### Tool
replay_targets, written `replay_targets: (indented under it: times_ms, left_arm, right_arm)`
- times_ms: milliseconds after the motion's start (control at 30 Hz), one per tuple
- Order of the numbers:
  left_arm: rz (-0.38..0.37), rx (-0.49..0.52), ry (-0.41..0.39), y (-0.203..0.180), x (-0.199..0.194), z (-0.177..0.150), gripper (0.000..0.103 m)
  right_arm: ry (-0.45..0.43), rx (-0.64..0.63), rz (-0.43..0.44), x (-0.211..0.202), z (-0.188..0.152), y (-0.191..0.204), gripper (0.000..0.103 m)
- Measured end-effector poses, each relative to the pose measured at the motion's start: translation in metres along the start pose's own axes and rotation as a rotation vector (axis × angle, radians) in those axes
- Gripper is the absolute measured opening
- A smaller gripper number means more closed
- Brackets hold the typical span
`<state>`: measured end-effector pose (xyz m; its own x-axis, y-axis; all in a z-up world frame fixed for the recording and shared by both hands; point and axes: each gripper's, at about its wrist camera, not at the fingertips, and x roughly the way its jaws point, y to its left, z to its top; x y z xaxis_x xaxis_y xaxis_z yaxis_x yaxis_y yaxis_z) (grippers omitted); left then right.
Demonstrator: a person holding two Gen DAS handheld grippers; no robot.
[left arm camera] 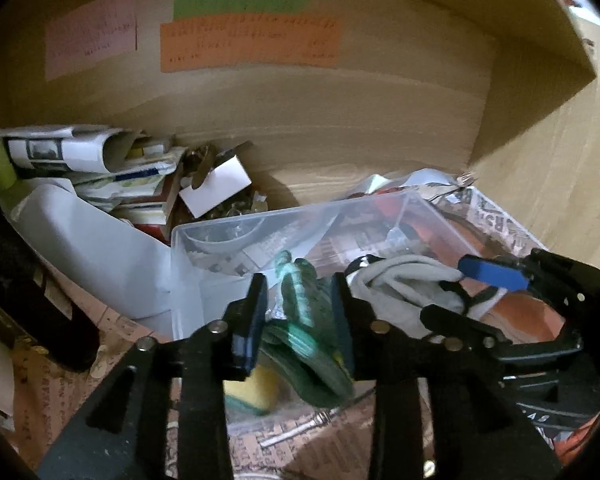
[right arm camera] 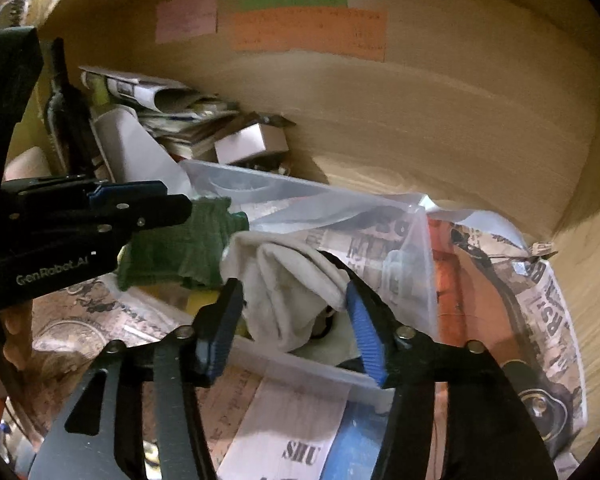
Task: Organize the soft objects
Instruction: 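Drop the green glove into the box with the left tool while the right releases the white glove, then grasp the floral scrunchie with the left tool while the right tool grasps the beaded bracelet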
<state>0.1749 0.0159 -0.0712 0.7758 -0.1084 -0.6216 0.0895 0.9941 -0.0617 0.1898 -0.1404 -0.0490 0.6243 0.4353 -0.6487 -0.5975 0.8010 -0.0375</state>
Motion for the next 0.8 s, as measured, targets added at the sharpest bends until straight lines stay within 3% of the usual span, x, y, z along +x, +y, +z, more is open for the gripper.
replay_targets:
  times_ms: [100,167,300,367,433,600,800]
  left_arm:
    - [-0.013,0.012,-0.023,-0.003,-0.016,-0.002,0.048]
    - [-0.015,0.021,-0.047,-0.006,-0.029,-0.004,0.06]
    - [-0.027,0.05,-0.066,-0.013,-0.049,-0.013,0.071]
    - [-0.038,0.056,-0.058,-0.017,-0.055,-0.018,0.084]
    - [-0.05,0.052,-0.054,-0.019,-0.06,-0.025,0.093]
    - [-0.058,0.048,-0.024,-0.023,-0.065,-0.044,0.093]
    - [-0.074,0.035,0.064,-0.026,-0.056,-0.074,0.094]
  right_arm:
    - [-0.038,0.005,0.001,-0.018,0.001,-0.001,0.056]
    - [-0.074,0.013,-0.004,-0.034,0.001,-0.003,0.063]
    - [-0.127,0.023,-0.015,-0.058,-0.002,-0.004,0.076]
    - [-0.141,0.026,-0.015,-0.068,-0.007,-0.005,0.083]
    - [-0.143,0.027,-0.021,-0.074,-0.014,-0.005,0.084]
    - [-0.105,0.044,-0.023,-0.078,-0.036,-0.006,0.084]
    - [0.002,0.09,-0.014,-0.063,-0.07,-0.007,0.084]
